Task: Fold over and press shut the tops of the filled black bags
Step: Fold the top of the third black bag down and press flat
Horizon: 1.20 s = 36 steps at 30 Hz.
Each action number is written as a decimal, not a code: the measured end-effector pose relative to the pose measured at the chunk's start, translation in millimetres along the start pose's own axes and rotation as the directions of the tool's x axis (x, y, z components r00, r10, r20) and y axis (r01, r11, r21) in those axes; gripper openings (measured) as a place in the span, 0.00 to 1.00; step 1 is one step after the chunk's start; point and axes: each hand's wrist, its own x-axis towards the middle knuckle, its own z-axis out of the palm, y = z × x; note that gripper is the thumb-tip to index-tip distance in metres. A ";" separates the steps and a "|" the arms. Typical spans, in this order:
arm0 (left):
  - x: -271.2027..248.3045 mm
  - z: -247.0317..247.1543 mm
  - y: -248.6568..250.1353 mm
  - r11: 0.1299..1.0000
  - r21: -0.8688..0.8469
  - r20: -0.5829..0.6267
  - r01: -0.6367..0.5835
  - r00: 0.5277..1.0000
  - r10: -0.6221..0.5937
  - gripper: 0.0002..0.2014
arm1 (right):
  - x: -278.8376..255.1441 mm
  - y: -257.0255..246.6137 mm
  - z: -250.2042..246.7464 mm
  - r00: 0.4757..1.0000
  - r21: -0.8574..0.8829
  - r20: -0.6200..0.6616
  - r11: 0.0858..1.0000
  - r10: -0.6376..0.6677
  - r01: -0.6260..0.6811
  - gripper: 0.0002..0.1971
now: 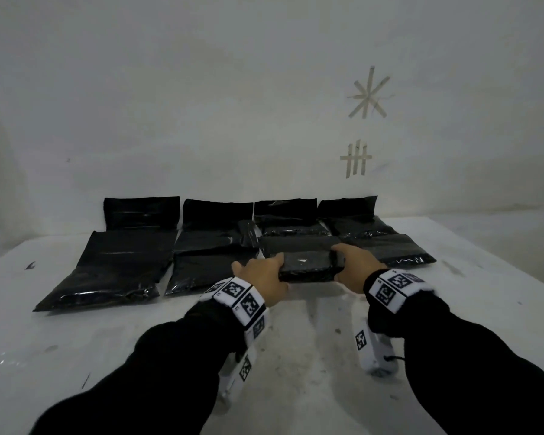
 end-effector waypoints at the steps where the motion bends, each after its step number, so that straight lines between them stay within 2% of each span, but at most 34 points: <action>1: 9.2 2.3 3.5 1.000 0.015 0.017 0.008 1.000 -0.009 0.22 | 10.6 1.4 -0.3 1.000 -0.009 0.015 1.000 0.008 -0.007 0.28; 7: 64.7 26.2 5.4 0.994 0.051 0.134 0.094 0.986 -0.100 0.23 | 67.1 12.6 15.0 0.998 -0.070 0.025 0.996 0.065 -0.063 0.20; 10: 81.2 28.7 4.6 0.995 0.065 0.171 0.072 0.982 -0.082 0.22 | 88.5 18.5 27.5 0.997 -0.116 0.027 0.991 0.069 -0.066 0.16; 16: 98.1 30.5 0.5 0.997 0.034 0.204 0.064 0.976 -0.070 0.26 | 103.5 21.8 36.6 0.992 -0.123 0.107 0.991 0.063 -0.049 0.16; 23: 93.1 29.0 -4.3 0.998 -0.008 0.171 0.067 0.983 -0.065 0.29 | 95.4 17.3 38.8 0.990 -0.160 0.123 0.985 0.076 -0.056 0.21; 25: 87.7 25.3 -9.5 0.998 -0.048 0.105 0.041 0.994 -0.036 0.25 | 90.5 9.8 33.6 0.992 -0.166 0.104 0.985 0.071 -0.053 0.24; 27: 79.5 18.6 -19.5 0.992 -0.117 -0.012 0.046 0.999 -0.048 0.23 | 86.3 -2.3 27.6 0.997 -0.163 0.062 0.986 0.055 -0.044 0.26; 30: 67.8 4.2 -48.0 0.977 -0.170 -0.141 0.132 0.977 -0.157 0.22 | 81.9 -30.1 25.2 1.000 -0.137 0.024 0.990 -0.011 0.015 0.24; 32: 61.1 -5.6 -73.4 0.955 -0.185 -0.180 0.231 0.948 -0.264 0.22 | 80.9 -52.7 31.7 0.996 -0.065 0.027 0.994 -0.087 0.089 0.19; 34: 55.6 -13.0 -97.3 0.910 -0.236 -0.188 0.340 0.903 -0.386 0.21 | 79.2 -76.0 41.3 0.987 0.009 0.043 0.988 -0.157 0.157 0.13; 36: 51.4 -15.2 -118.1 0.854 -0.269 -0.177 0.445 0.849 -0.498 0.20 | 78.7 -95.9 51.9 0.979 0.067 0.064 0.979 -0.195 0.191 0.13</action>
